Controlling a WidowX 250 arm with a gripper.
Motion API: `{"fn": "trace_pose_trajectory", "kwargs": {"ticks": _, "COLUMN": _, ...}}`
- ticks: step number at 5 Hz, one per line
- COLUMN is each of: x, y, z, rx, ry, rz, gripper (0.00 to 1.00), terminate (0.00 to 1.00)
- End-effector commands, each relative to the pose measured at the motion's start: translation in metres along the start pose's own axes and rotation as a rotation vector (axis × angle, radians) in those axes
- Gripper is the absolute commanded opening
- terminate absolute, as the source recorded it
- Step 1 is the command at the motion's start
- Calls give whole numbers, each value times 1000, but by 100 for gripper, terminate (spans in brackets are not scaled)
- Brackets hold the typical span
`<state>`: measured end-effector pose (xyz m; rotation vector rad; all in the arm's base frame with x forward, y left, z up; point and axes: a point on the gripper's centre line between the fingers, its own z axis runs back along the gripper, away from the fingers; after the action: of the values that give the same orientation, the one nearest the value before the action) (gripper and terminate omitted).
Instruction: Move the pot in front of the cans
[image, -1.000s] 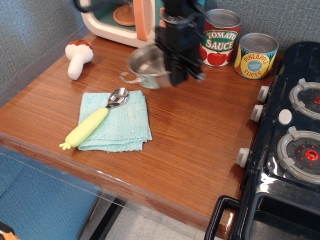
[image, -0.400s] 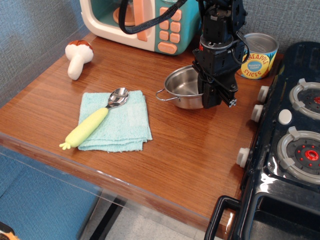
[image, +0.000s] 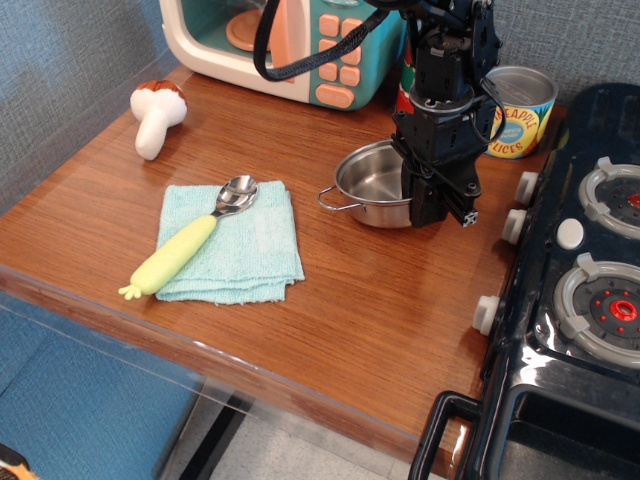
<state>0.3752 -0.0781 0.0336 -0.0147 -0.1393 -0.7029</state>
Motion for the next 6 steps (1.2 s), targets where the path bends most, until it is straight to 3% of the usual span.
{"fn": "trace_pose_trajectory", "kwargs": {"ticks": 1, "x": -5, "y": -2, "z": 30, "rx": 17, "ry": -37, "rz": 51, "gripper": 100, "terminate": 0}}
{"fn": "trace_pose_trajectory", "kwargs": {"ticks": 3, "x": -7, "y": -6, "z": 69, "rx": 15, "ry": -83, "rz": 132, "gripper": 100, "terminate": 0}}
{"fn": "trace_pose_trajectory", "kwargs": {"ticks": 4, "x": -19, "y": -9, "z": 84, "rx": 63, "ry": -95, "rz": 289, "gripper": 100, "terminate": 0}}
{"fn": "trace_pose_trajectory", "kwargs": {"ticks": 5, "x": -29, "y": -12, "z": 87, "rx": 121, "ry": -72, "rz": 420, "gripper": 100, "terminate": 0}}
{"fn": "trace_pose_trajectory", "kwargs": {"ticks": 6, "x": -32, "y": -16, "z": 79, "rx": 124, "ry": -38, "rz": 477, "gripper": 100, "terminate": 0}}
